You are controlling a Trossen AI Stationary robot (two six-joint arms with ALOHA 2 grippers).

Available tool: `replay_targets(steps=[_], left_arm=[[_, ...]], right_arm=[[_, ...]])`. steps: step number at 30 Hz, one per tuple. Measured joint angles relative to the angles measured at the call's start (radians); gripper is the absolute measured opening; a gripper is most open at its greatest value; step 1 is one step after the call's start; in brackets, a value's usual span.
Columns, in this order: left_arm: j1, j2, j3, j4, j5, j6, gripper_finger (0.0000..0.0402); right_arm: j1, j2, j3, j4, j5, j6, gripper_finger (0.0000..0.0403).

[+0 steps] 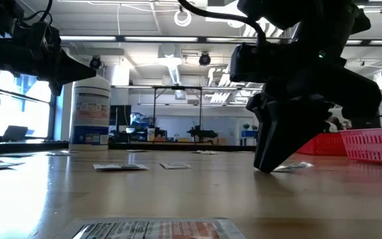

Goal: Pick & Place First Aid Supplies
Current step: Put the ointment pack into the top basket

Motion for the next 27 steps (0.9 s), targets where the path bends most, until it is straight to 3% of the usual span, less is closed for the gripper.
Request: replay_targets(steps=[14,21,27], left_arm=[[0.0,0.0,0.0,0.0,0.0,0.0,0.0001],[0.0,0.0,0.0,0.0,0.0,0.0,0.0001],[0.0,0.0,0.0,0.0,0.0,0.0,0.0001]], right_arm=[[-0.038,0.002,-0.002,-0.015,-0.01,0.025,0.0007],[-0.038,-0.034,-0.006,-0.009,-0.012,0.052,0.0002],[-0.05,-0.156,-0.009,-0.058,0.016,0.085,0.0001]])
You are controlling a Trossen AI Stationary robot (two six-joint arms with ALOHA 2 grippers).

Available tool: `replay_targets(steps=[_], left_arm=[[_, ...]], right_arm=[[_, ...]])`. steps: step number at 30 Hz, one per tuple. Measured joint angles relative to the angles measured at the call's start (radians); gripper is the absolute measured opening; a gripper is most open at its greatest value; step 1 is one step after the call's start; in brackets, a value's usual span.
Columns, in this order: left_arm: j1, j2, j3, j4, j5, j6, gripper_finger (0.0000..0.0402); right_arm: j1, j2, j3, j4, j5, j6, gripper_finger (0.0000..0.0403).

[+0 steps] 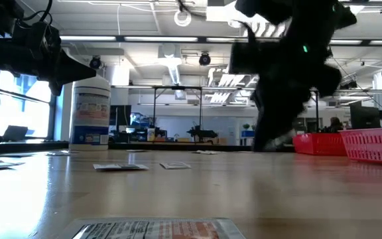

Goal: Pick & Place First Aid Supplies
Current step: Put the ointment pack into the top basket

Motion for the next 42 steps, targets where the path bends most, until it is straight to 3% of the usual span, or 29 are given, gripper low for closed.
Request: replay_targets(steps=[7,14,20,27,33,42], left_arm=[[0.0,0.0,0.0,0.0,0.0,0.0,0.0001],[0.0,0.0,0.0,0.0,0.0,0.0,0.0001],[0.0,0.0,0.0,0.0,0.0,0.0,0.0001],[0.0,0.0,0.0,0.0,0.0,0.0,0.0001],[0.0,0.0,0.0,0.0,0.0,0.0,0.0001],[0.0,0.0,0.0,0.0,0.0,0.0,0.0001]], right_arm=[[-0.083,-0.206,0.002,-0.225,0.141,0.042,0.0001],[-0.269,-0.366,0.002,-0.465,0.33,0.143,0.0001],[-0.505,-0.398,0.002,-0.572,0.45,0.17,0.0002],[-0.78,-0.353,0.003,-0.557,0.553,0.026,0.0002],[-0.938,-0.299,-0.018,-0.471,0.546,-0.062,0.0001],[-1.08,-0.287,-0.221,-0.222,0.41,-0.071,0.0004]])
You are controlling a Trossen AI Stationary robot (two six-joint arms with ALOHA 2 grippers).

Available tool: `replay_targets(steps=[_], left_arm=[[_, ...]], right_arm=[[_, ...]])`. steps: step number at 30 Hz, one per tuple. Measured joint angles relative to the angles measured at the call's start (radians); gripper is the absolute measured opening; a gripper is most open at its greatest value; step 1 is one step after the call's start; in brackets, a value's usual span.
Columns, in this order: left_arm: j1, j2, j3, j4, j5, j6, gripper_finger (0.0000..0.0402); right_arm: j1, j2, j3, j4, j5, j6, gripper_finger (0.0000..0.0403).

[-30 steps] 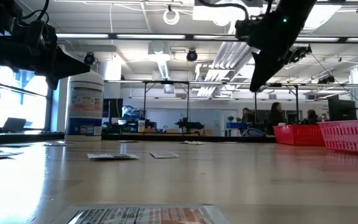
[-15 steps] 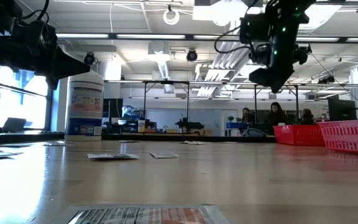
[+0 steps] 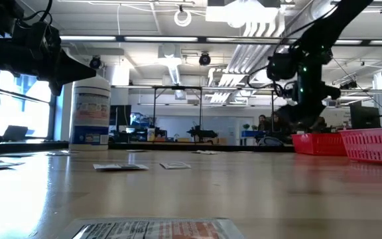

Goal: Pick & Place First Aid Supplies
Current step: Put the ointment pack into the top basket

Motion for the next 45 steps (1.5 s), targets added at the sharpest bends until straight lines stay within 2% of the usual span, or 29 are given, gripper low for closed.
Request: replay_targets(steps=[7,12,17,22,24,28,30,39,45], left_arm=[[0.0,0.0,0.0,0.0,0.0,0.0,0.0001],[0.0,0.0,0.0,0.0,0.0,0.0,0.0001],[0.0,0.0,0.0,0.0,0.0,0.0,0.0001],[0.0,0.0,0.0,0.0,0.0,0.0,0.0001],[0.0,0.0,0.0,0.0,0.0,0.0,0.0001],[0.0,0.0,0.0,0.0,0.0,0.0,0.0001],[0.0,0.0,0.0,0.0,0.0,0.0,0.0001],[0.0,0.0,0.0,0.0,0.0,0.0,0.0001],[0.0,0.0,0.0,0.0,0.0,0.0,0.0001]], right_arm=[[-0.032,0.0,-0.105,0.114,-0.028,-0.102,0.0021],[-0.037,0.0,-0.126,0.145,-0.022,-0.129,0.0052],[-0.027,-0.009,-0.067,0.087,-0.023,-0.14,0.0083],[0.023,-0.022,0.061,0.002,-0.036,-0.156,0.0096],[0.05,-0.023,0.114,0.007,-0.085,-0.156,0.0096],[0.095,-0.023,0.172,0.113,-0.337,-0.137,0.0094],[0.116,-0.019,0.177,0.198,-0.394,-0.109,0.0091],[0.165,0.133,0.176,0.39,-0.467,-0.055,0.0087],[0.132,0.26,0.176,0.452,-0.469,0.02,0.0087]])
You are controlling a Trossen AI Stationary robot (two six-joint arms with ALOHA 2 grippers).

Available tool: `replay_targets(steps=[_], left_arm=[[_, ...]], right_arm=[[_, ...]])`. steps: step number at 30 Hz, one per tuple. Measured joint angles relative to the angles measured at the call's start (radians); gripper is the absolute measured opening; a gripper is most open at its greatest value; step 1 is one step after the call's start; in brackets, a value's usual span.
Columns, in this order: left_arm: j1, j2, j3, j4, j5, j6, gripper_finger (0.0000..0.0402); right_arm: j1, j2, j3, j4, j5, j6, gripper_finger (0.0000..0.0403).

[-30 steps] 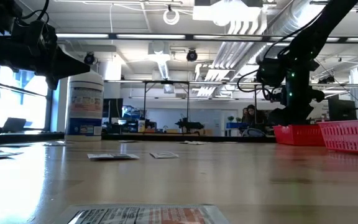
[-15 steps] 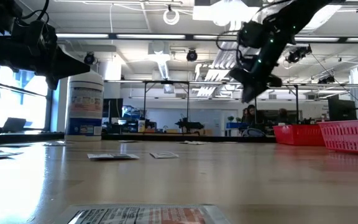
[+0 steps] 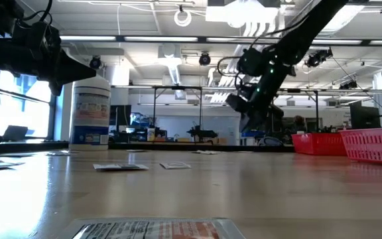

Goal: Pick & Place First Aid Supplies
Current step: Put the ointment pack into the top basket

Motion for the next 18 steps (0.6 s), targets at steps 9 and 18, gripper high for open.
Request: replay_targets(steps=[9,18], left_arm=[[0.0,0.0,0.0,0.0,0.0,0.0,0.0001],[0.0,0.0,0.0,0.0,0.0,0.0,0.0001]], right_arm=[[-0.023,0.165,0.142,-0.066,0.006,0.001,0.0087],[-0.036,0.297,0.301,-0.197,0.081,-0.079,0.0087]])
